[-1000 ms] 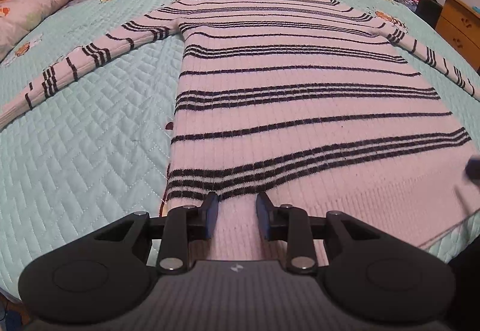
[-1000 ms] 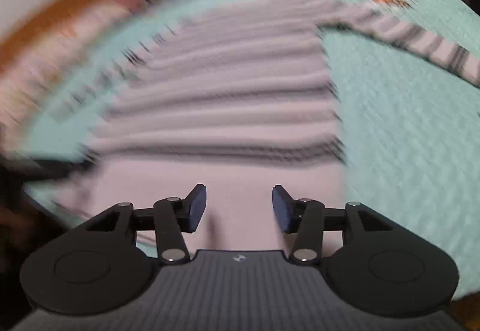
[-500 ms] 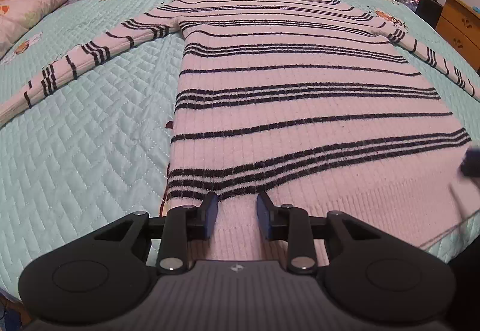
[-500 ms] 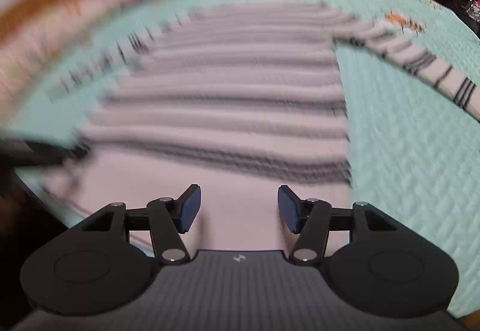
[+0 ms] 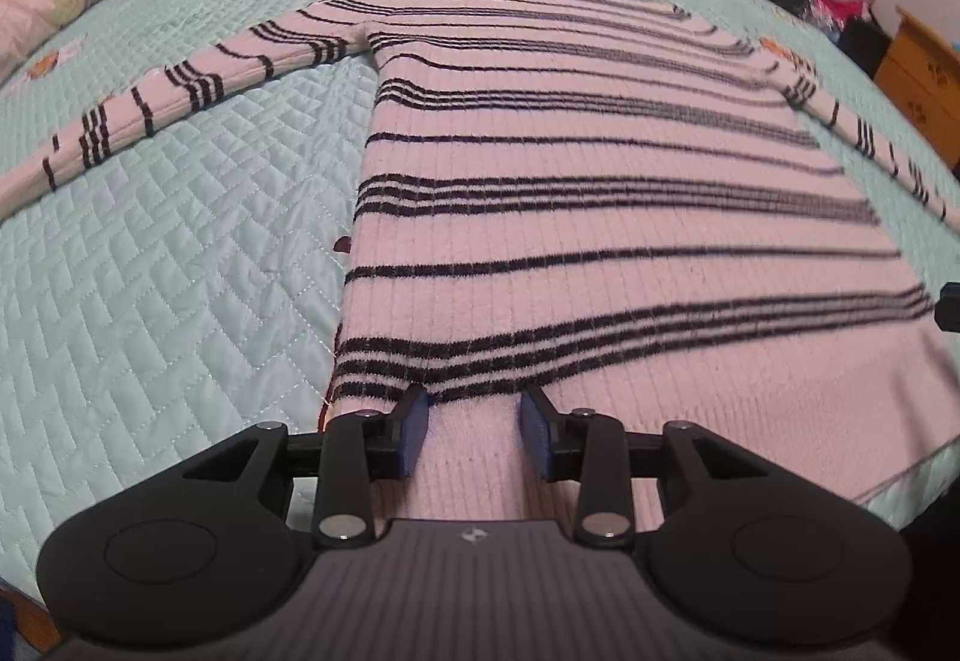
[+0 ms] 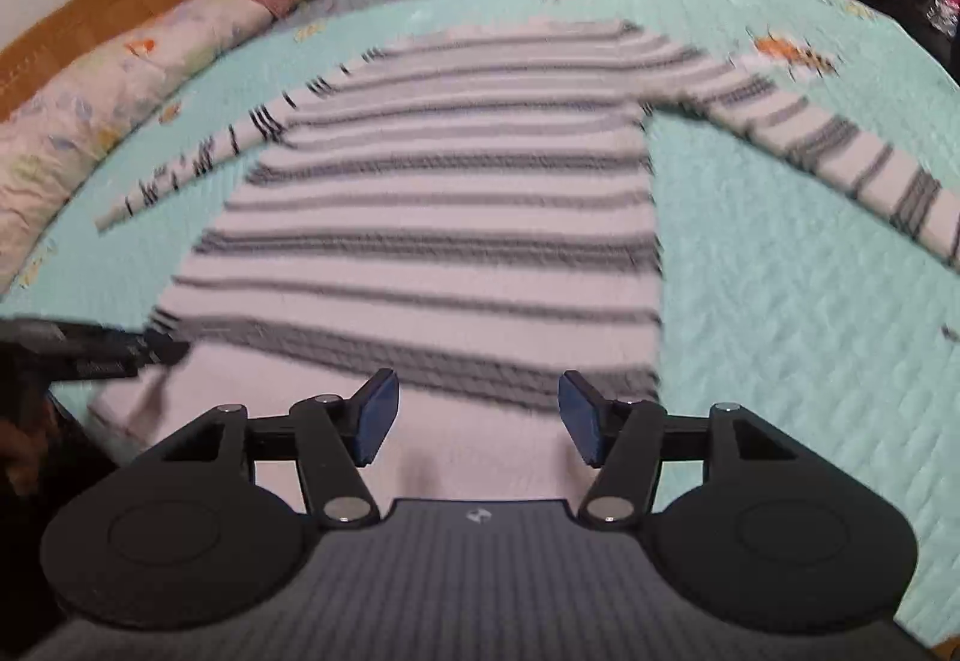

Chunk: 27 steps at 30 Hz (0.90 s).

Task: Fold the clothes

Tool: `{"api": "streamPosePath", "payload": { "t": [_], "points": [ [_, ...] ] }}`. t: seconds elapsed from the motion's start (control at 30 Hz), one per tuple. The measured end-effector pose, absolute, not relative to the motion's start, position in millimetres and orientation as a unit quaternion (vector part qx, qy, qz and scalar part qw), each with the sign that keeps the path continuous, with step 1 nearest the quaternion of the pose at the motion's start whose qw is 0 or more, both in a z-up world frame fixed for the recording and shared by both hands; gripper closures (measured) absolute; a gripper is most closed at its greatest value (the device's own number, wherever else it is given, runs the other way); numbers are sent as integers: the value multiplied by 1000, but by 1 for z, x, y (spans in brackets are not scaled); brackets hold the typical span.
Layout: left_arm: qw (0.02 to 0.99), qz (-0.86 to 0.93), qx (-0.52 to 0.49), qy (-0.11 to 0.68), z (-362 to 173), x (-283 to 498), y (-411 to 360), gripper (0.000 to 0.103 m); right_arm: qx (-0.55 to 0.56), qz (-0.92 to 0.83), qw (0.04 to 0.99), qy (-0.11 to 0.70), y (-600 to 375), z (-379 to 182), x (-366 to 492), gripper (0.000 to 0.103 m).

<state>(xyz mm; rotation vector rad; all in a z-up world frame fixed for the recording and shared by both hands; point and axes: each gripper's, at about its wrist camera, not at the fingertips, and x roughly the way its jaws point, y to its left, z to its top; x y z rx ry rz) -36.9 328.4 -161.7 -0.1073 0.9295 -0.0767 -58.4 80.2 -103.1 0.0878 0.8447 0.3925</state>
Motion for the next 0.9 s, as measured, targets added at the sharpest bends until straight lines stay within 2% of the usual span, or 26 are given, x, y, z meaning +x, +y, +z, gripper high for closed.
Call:
{"api": "streamPosePath", "payload": {
  "t": [0.17, 0.3, 0.47, 0.53, 0.6, 0.8, 0.9],
  "points": [
    [903, -21, -113, 413, -146, -48, 351, 63, 36, 273, 881, 385, 116, -96, -61, 41],
    [912, -15, -159, 378, -130, -64, 369, 63, 23, 300, 852, 428, 143, -130, -70, 42],
    [901, -93, -178, 384, -129, -69, 360, 60, -16, 297, 856, 423, 156, -154, -90, 41],
    [890, -92, -162, 417, -148, -65, 351, 57, -24, 298, 855, 423, 156, -154, -93, 41],
    [879, -86, -159, 441, -166, -63, 348, 60, -16, 300, 851, 430, 154, -151, -89, 41],
    [875, -94, -182, 438, -158, -62, 354, 60, 37, 290, 846, 445, 138, -143, -89, 40],
    [883, -105, -202, 409, -141, -63, 357, 57, 58, 287, 851, 435, 135, -135, -92, 40]
  ]
}}
